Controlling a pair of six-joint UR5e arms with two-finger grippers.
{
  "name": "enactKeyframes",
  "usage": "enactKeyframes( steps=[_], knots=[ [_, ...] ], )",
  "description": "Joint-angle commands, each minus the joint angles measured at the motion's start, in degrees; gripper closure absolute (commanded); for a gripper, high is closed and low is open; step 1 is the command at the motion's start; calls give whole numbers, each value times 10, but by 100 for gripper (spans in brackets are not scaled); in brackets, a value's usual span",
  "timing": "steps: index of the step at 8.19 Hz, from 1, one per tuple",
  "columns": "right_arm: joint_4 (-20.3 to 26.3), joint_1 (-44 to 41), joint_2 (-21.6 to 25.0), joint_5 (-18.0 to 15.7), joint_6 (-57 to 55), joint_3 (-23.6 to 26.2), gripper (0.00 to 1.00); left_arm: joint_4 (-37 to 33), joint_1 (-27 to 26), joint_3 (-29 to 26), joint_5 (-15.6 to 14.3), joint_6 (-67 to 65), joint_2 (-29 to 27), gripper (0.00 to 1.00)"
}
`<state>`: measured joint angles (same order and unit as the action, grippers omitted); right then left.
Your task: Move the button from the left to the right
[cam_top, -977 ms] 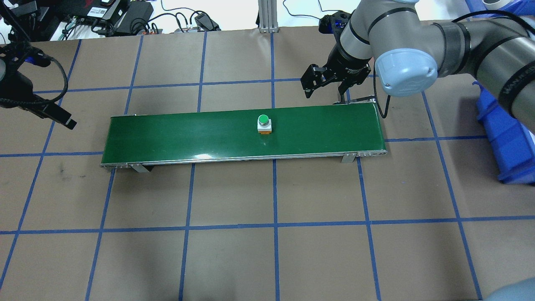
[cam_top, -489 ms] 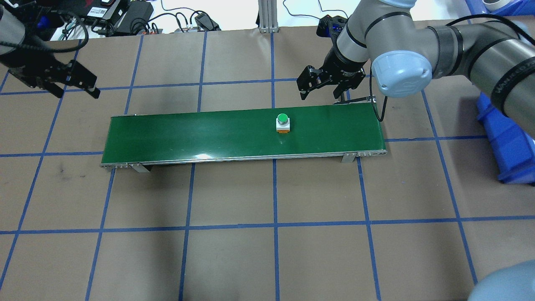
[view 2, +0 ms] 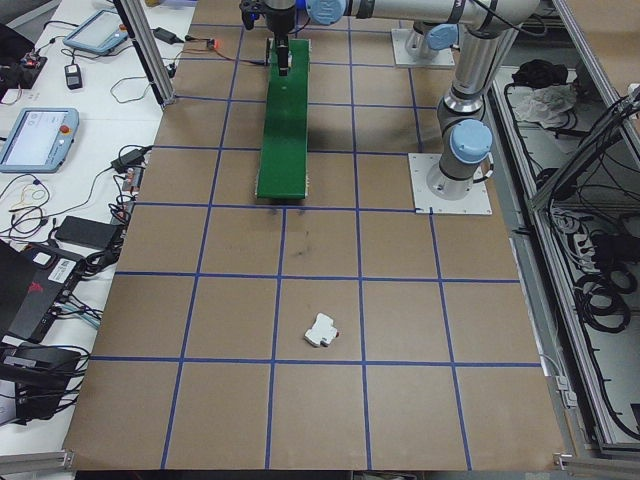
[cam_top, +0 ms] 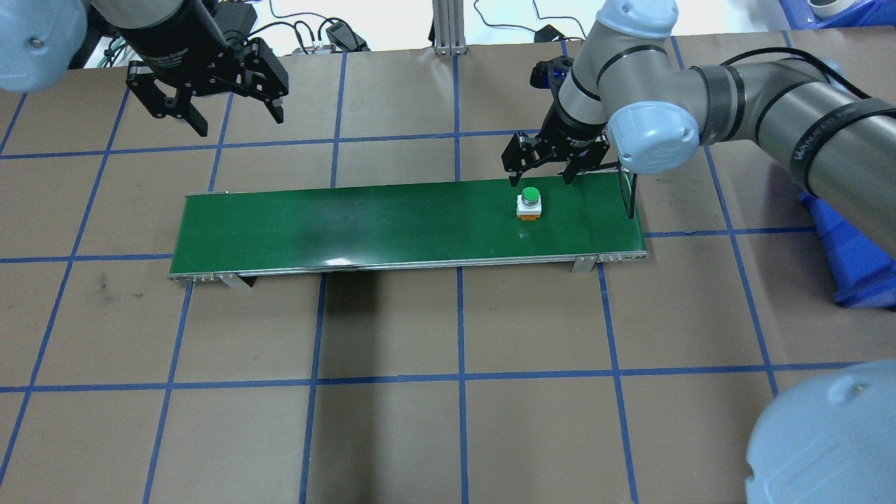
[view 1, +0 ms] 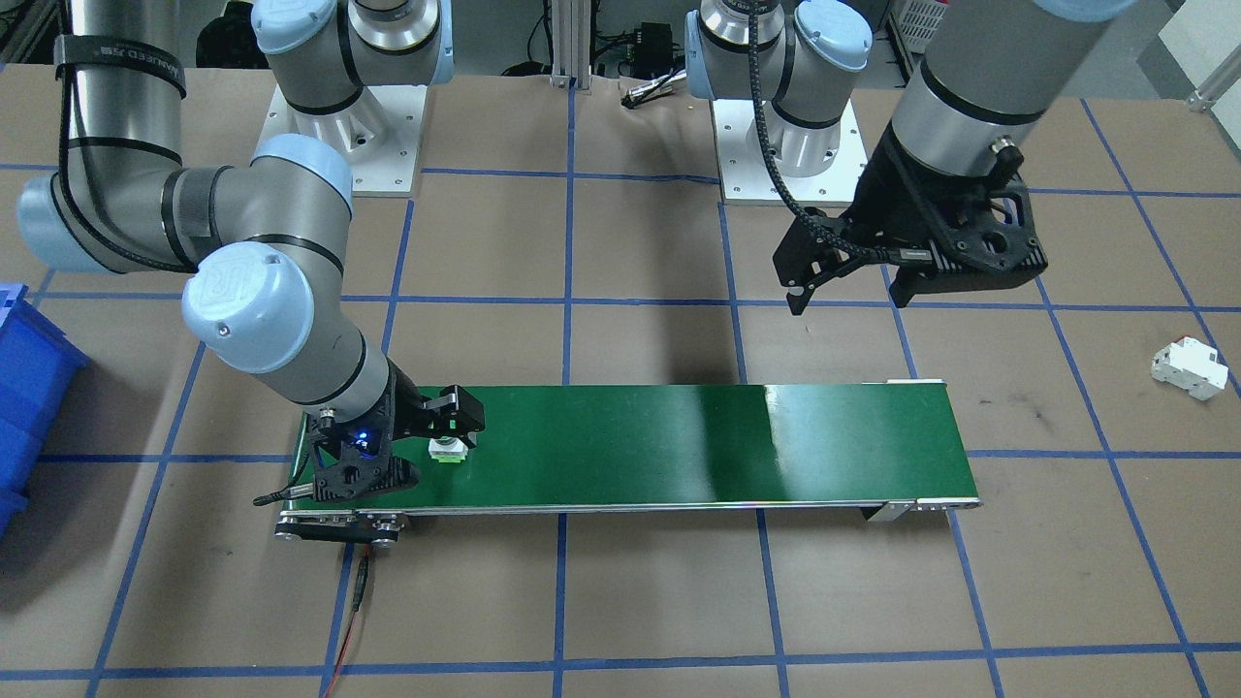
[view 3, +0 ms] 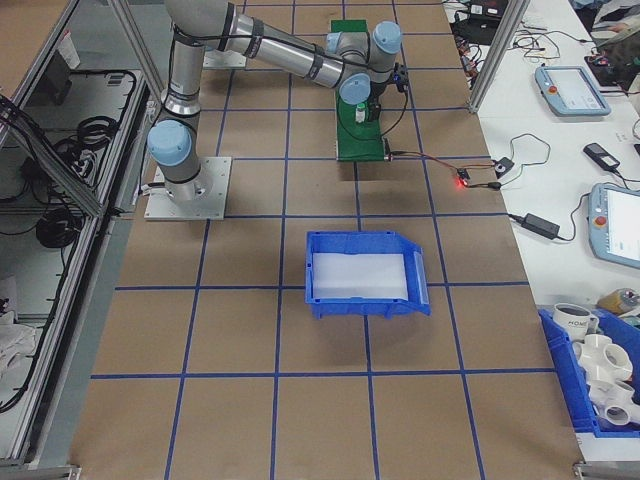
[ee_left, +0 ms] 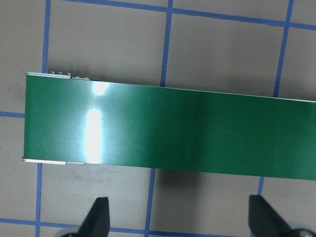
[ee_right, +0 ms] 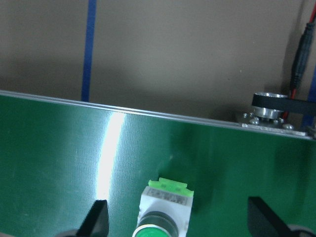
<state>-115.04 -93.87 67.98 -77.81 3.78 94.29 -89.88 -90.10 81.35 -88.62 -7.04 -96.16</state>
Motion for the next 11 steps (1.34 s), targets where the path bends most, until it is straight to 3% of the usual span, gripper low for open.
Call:
enactKeyframes(
  steps=[1, 2, 3, 4, 7, 9, 11],
  knots=[
    [6, 1, -9, -57, 0, 14, 0, 5, -17, 2, -9, -3, 24, 0],
    [9, 1, -14, -126, -2, 17, 1, 0, -16, 16, -9, 2, 43, 0],
    [11, 1, -13, -141, -4, 16, 55, 1, -16, 47, -9, 4, 64, 0],
    [11, 1, -13, -144, -4, 16, 99, 6, -15, 66, -9, 11, 76, 0],
    [11, 13, -3, -142, -10, -3, 100, 64, -8, 79, -6, 18, 76, 0],
    [53, 18, 7, -138, -2, -38, 100, 64, -8, 79, -8, 18, 76, 0],
    [111, 74, 30, -134, 94, -63, 100, 65, -8, 79, -9, 18, 76, 0]
  ],
)
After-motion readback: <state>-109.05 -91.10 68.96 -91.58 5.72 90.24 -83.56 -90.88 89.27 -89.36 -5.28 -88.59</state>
